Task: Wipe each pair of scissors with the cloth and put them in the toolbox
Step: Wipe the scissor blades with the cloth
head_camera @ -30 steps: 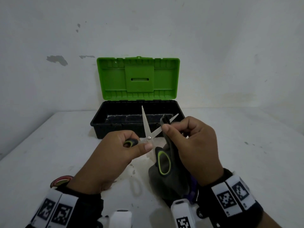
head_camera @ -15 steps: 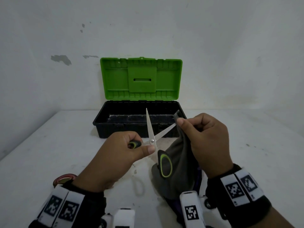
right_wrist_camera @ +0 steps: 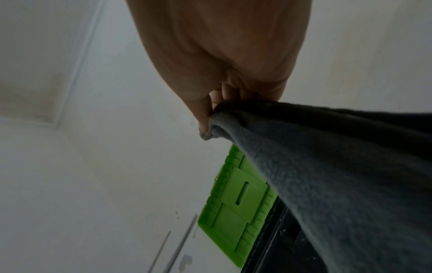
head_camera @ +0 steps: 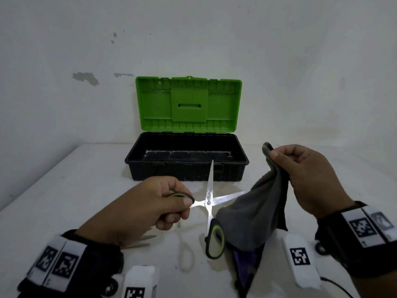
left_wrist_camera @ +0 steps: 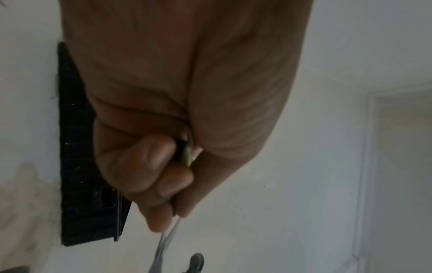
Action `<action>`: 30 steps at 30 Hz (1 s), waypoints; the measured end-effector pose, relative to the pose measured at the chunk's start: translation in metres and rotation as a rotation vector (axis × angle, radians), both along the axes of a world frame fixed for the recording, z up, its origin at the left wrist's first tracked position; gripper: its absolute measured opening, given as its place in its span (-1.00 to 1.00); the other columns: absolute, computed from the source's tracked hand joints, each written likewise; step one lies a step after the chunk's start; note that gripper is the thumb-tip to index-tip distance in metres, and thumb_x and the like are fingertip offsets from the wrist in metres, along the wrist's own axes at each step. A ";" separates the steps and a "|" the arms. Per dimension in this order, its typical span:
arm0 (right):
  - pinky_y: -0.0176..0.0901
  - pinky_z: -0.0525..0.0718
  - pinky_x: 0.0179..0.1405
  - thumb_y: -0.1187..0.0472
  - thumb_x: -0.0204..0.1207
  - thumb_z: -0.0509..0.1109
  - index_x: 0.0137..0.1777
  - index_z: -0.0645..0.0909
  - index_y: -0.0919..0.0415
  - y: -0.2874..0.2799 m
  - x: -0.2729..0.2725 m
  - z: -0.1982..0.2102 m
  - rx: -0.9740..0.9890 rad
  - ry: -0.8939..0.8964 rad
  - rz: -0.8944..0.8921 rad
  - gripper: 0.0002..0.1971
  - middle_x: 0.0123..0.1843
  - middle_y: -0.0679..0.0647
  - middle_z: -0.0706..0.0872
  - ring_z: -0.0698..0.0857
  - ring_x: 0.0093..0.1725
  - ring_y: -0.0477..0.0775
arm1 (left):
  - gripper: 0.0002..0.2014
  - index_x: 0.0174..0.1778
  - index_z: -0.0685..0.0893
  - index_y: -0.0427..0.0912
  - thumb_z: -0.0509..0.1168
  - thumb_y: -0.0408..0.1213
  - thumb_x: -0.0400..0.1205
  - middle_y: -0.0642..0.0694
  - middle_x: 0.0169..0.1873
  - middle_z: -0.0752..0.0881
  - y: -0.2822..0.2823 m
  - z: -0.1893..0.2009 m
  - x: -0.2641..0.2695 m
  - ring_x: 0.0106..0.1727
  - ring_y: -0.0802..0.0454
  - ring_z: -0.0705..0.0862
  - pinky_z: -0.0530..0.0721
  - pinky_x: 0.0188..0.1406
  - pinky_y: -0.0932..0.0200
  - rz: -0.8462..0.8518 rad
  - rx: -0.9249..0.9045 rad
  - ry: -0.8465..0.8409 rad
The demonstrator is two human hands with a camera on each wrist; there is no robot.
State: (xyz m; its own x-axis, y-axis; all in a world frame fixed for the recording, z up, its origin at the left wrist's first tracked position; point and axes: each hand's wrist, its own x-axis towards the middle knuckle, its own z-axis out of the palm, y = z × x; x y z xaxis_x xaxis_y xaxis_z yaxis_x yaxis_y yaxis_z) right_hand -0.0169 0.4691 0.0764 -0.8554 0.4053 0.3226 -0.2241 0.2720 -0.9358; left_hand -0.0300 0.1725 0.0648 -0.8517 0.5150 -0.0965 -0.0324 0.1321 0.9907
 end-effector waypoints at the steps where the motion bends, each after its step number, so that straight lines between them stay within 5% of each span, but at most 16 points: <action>1: -0.49 0.66 -0.34 0.29 0.55 0.50 -0.11 0.74 0.25 0.000 -0.001 0.002 0.036 0.009 0.003 -0.96 -0.29 0.03 0.82 0.72 -0.34 -0.16 | -0.93 -0.06 0.66 -0.40 0.35 -0.45 0.60 -0.30 -0.34 0.70 0.002 0.000 -0.001 -0.52 0.09 0.44 0.37 -0.63 0.29 0.009 0.042 -0.011; 5: -0.43 0.70 -0.23 0.35 0.48 0.56 -0.09 0.75 0.20 -0.010 0.000 0.009 0.160 0.030 0.138 -0.92 -0.25 0.01 0.85 0.76 -0.27 -0.15 | -0.89 -0.26 0.74 -0.31 0.45 -0.33 0.41 -0.23 -0.40 0.64 0.010 -0.002 -0.005 -0.53 0.13 0.42 0.32 -0.67 0.34 0.133 0.220 -0.073; 8: -0.42 0.67 -0.24 0.41 0.44 0.57 -0.11 0.74 0.21 -0.023 0.007 0.008 0.193 0.079 0.241 -0.88 -0.28 0.02 0.85 0.77 -0.30 -0.12 | -0.88 -0.41 0.77 -0.12 0.46 -0.24 0.45 -0.12 -0.42 0.55 0.018 -0.006 -0.009 -0.50 0.13 0.40 0.31 -0.61 0.30 0.283 0.289 -0.061; 11: -0.37 0.70 -0.28 0.37 0.41 0.60 -0.13 0.76 0.21 -0.038 0.017 0.006 0.225 0.131 0.262 -0.90 -0.29 0.05 0.85 0.78 -0.34 -0.07 | -0.85 -0.33 0.81 -0.06 0.42 -0.18 0.55 -0.04 -0.39 0.58 0.026 -0.008 -0.006 -0.35 0.09 0.49 0.42 -0.41 0.19 0.376 0.315 -0.010; 15: -0.47 0.66 -0.26 0.32 0.40 0.63 -0.17 0.79 0.08 -0.055 0.026 0.002 0.339 0.209 0.212 -0.87 -0.30 -0.14 0.84 0.78 -0.31 -0.12 | -0.86 -0.26 0.76 -0.06 0.39 -0.14 0.59 -0.08 -0.24 0.70 0.040 -0.009 -0.002 -0.17 -0.09 0.71 0.66 -0.16 0.05 0.418 0.417 -0.071; 21: -0.66 0.54 -0.12 0.30 0.39 0.64 -0.15 0.76 -0.08 -0.066 0.030 -0.003 0.547 0.278 0.181 -0.77 -0.21 -0.31 0.79 0.74 -0.13 -0.34 | -0.78 -0.05 0.65 -0.15 0.25 -0.06 0.70 -0.17 -0.13 0.60 0.056 -0.005 0.006 -0.37 -0.12 0.75 0.80 -0.25 -0.14 0.470 0.361 0.004; 26: -0.68 0.52 -0.07 0.24 0.35 0.67 -0.08 0.78 0.03 -0.079 0.030 -0.015 0.604 0.339 0.124 -0.80 -0.18 -0.28 0.75 0.68 -0.12 -0.42 | -0.78 0.01 0.62 -0.14 0.20 -0.06 0.73 -0.07 -0.20 0.63 0.060 -0.004 0.007 -0.49 -0.02 0.67 0.73 -0.46 0.08 0.484 0.340 0.091; 30: -0.65 0.55 -0.07 0.24 0.35 0.68 -0.09 0.78 0.08 -0.090 0.025 -0.021 0.601 0.370 0.060 -0.82 -0.16 -0.19 0.77 0.70 -0.11 -0.27 | -0.71 0.02 0.63 -0.20 0.20 -0.02 0.72 -0.23 -0.31 0.71 0.064 -0.005 0.007 -0.51 -0.06 0.68 0.70 -0.49 0.09 0.472 0.309 0.186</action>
